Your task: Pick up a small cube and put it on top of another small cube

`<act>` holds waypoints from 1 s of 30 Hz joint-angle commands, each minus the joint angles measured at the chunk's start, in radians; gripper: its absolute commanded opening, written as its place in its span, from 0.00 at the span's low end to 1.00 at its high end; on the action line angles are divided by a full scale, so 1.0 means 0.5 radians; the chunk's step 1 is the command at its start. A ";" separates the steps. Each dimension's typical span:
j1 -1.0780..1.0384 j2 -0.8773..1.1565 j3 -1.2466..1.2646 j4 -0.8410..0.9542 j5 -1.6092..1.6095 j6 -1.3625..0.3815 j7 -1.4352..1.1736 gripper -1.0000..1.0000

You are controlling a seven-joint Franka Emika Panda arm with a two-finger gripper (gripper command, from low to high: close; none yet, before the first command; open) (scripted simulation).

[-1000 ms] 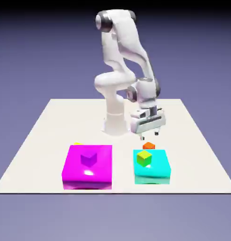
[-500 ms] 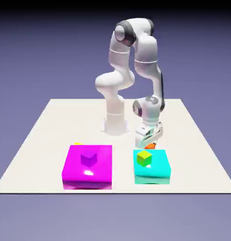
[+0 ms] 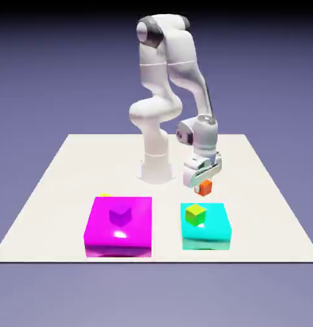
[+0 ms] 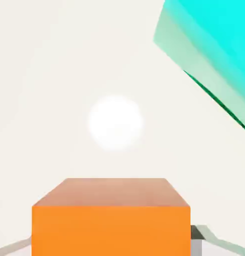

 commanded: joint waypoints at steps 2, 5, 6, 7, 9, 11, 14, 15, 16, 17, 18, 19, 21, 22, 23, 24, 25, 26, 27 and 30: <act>-0.119 -0.048 -0.145 0.014 -0.104 -0.055 0.047 0.00; -0.296 -0.121 -0.362 0.036 -0.262 -0.137 0.120 0.00; -0.356 -0.145 -0.435 0.043 -0.314 -0.165 0.144 0.00; -0.415 -0.170 -0.507 0.050 -0.367 -0.192 0.168 0.00; -0.533 -0.218 -0.652 0.065 -0.472 -0.247 0.217 0.00; -0.652 -0.266 -0.797 0.079 -0.577 -0.302 0.265 0.00; -0.829 -0.339 -1.015 0.101 -0.734 -0.384 0.338 0.00; -0.889 -0.363 -1.087 0.108 -0.787 -0.412 0.362 0.00; -0.948 -0.387 -1.160 0.115 -0.839 -0.439 0.387 0.00; -1.007 -0.412 -1.232 0.122 -0.892 -0.466 0.411 0.00; -1.066 -0.436 -1.304 0.129 -0.944 -0.494 0.435 0.00; -1.126 -0.460 -1.377 0.137 -0.997 -0.521 0.459 0.00; -1.244 -0.508 -1.522 0.151 -1.102 -0.576 0.508 0.00; -1.275 -0.521 -1.559 0.155 -1.129 -0.590 0.520 0.00; -1.275 -0.521 -1.559 0.155 -1.129 -0.590 0.520 0.00; -1.296 -0.467 -1.514 0.153 -1.042 -0.541 0.461 0.00; -1.317 -0.413 -1.469 0.151 -0.956 -0.492 0.402 0.00; -1.339 -0.359 -1.424 0.149 -0.869 -0.442 0.343 0.00; -1.360 -0.305 -1.379 0.148 -0.782 -0.393 0.284 0.00; -1.425 -0.143 -1.243 0.142 -0.521 -0.244 0.107 0.00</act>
